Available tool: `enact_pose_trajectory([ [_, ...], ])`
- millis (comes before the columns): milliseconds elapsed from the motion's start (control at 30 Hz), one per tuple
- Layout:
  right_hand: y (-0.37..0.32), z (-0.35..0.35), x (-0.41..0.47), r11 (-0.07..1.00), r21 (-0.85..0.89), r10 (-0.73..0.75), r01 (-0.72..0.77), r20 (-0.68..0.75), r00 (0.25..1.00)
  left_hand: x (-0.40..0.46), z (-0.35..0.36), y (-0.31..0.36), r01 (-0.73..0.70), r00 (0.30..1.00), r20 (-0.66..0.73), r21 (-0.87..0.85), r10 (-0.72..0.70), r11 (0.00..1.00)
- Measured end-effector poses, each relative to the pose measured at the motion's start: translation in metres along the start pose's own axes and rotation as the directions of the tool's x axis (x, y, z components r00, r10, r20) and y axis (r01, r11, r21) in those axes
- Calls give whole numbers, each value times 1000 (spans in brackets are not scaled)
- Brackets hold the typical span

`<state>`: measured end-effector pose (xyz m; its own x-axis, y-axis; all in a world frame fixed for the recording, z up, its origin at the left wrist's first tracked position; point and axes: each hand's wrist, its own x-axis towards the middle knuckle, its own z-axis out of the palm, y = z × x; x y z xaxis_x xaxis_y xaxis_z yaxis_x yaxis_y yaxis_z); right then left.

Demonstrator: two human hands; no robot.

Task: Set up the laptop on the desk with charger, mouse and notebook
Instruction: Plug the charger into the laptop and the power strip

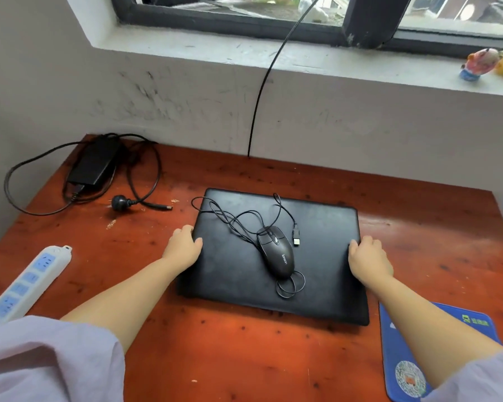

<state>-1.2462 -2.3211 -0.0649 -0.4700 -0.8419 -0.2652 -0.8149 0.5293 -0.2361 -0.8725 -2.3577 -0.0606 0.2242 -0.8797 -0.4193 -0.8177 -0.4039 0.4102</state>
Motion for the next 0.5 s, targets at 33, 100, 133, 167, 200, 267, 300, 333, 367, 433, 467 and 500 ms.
enact_pose_trajectory([
  [33,-8,-4,1,1000,-17,-27,26,-52,998,-3,-4,-6,-6,1000,-5,-12,6,1000],
  [100,-31,-11,3,997,-22,-76,73,-133,988,-5,-15,-19,-33,999,-31,-37,32,999],
  [133,-46,-15,3,994,-9,-105,105,-163,981,-3,-21,-24,-55,998,-41,-35,53,998],
  [167,-63,-17,2,990,5,-139,143,-191,972,1,-29,-29,-77,996,-45,-23,76,997],
  [200,-81,-20,1,983,16,-174,181,-212,962,7,-37,-33,-98,994,-45,-6,98,995],
  [267,-121,-22,-3,966,32,-242,256,-236,941,21,-53,-39,-144,988,-47,27,146,989],
  [300,-142,-21,-6,956,27,-278,293,-241,930,29,-61,-43,-174,983,-50,45,177,984],
  [333,-162,-19,-9,946,17,-311,325,-243,919,38,-68,-46,-216,975,-46,69,219,974],
  [367,-181,-15,-13,937,12,-335,348,-243,910,46,-74,-49,-267,962,-30,99,271,959],
  [433,-220,-5,-18,927,11,-363,376,-232,902,62,-84,-56,-373,926,9,154,377,915],
  [467,-238,0,-21,922,6,-376,387,-214,901,69,-87,-59,-420,906,28,182,423,889],
  [500,-255,7,-22,917,-6,-393,399,-187,900,75,-90,-61,-460,886,48,215,461,862],
])
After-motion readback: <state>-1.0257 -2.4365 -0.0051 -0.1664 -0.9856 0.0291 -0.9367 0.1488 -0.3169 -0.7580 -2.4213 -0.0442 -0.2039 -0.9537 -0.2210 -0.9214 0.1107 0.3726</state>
